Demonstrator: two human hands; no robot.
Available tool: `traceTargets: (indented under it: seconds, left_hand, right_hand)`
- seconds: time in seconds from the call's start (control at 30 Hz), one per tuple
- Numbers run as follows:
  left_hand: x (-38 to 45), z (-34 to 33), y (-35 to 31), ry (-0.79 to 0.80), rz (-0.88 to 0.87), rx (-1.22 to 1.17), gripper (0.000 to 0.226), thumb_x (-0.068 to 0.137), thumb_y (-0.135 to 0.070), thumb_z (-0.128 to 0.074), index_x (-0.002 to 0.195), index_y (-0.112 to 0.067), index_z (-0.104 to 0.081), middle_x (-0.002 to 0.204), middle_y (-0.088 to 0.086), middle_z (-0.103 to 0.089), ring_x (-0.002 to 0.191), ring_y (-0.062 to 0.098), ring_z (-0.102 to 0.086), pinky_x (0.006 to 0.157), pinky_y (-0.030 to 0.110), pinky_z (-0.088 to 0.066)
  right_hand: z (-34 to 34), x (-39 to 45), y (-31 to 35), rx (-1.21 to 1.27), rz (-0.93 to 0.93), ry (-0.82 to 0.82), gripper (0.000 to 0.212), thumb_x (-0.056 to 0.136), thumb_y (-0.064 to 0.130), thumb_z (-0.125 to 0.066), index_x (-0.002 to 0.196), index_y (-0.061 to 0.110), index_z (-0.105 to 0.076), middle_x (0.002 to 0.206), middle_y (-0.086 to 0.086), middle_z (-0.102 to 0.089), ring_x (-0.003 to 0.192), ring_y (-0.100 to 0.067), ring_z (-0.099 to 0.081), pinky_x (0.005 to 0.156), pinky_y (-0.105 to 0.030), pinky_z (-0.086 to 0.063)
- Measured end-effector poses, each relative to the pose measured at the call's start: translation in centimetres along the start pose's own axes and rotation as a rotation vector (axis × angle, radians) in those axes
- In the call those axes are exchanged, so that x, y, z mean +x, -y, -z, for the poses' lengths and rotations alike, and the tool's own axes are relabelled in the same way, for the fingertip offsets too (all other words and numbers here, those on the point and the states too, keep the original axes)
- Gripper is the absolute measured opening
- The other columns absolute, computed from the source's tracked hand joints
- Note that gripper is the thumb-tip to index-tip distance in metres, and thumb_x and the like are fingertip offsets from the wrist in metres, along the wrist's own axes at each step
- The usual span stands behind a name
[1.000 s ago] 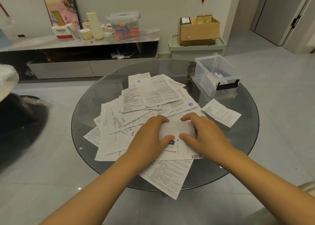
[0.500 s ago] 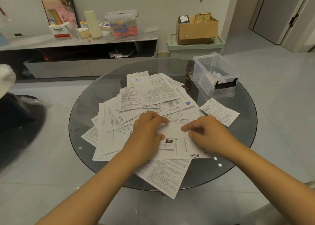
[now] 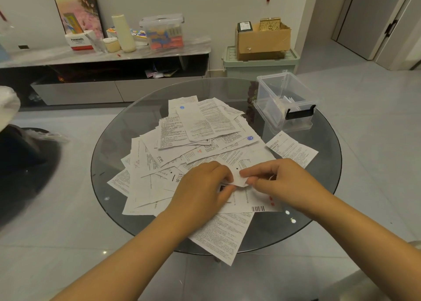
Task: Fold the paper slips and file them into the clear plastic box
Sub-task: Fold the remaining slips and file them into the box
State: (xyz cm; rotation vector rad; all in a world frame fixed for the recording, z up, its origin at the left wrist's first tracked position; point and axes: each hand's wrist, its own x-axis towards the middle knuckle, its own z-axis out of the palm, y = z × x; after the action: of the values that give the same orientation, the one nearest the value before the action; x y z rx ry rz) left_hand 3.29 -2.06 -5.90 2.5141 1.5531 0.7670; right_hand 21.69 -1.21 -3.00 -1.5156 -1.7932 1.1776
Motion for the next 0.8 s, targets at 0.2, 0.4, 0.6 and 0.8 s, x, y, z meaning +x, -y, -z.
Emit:
traceTargets:
  seconds: [0.2, 0.4, 0.6, 0.8]
  left_hand:
    - [-0.3, 0.3, -0.2, -0.005, 0.018, -0.061, 0.005, 0.083, -0.022, -0.066, 0.084, -0.018, -0.062, 0.08, -0.008, -0.058, 0.07, 0.011, -0.054, 0.058, 0.027, -0.044]
    - [-0.4, 0.3, 0.1, 0.017, 0.134, -0.215, 0.007, 0.084, -0.025, -0.064, 0.081, -0.022, -0.058, 0.082, -0.013, -0.056, 0.078, 0.004, -0.051, 0.069, 0.025, -0.045]
    - [0.1, 0.1, 0.2, -0.028, 0.285, -0.303, 0.016, 0.083, -0.026, -0.067, 0.087, -0.028, -0.052, 0.092, -0.013, -0.055, 0.083, -0.002, -0.056, 0.072, 0.013, -0.044]
    - [0.4, -0.1, 0.7, 0.01, 0.359, -0.294, 0.04, 0.083, -0.02, -0.068, 0.116, -0.029, -0.048, 0.099, -0.017, -0.046, 0.082, -0.008, -0.05, 0.074, 0.003, -0.038]
  right_hand:
    - [-0.4, 0.3, -0.2, -0.355, 0.179, -0.061, 0.025, 0.08, 0.024, -0.068, 0.095, 0.043, -0.062, 0.093, 0.017, -0.049, 0.088, 0.001, -0.037, 0.069, 0.006, -0.026]
    - [-0.9, 1.2, -0.7, -0.329, 0.267, -0.123, 0.008, 0.079, 0.029, -0.07, 0.082, 0.035, -0.065, 0.096, 0.011, -0.05, 0.094, -0.002, -0.035, 0.076, -0.001, -0.026]
    - [-2.2, 2.3, -1.0, -0.232, 0.238, -0.198, 0.016, 0.084, 0.024, -0.065, 0.093, 0.032, -0.056, 0.079, 0.017, -0.058, 0.09, -0.007, -0.049, 0.066, -0.005, -0.031]
    - [-3.4, 3.3, -1.3, -0.269, 0.188, -0.242, 0.034, 0.082, 0.028, -0.068, 0.112, 0.031, -0.052, 0.082, 0.014, -0.058, 0.095, -0.008, -0.043, 0.085, -0.023, -0.032]
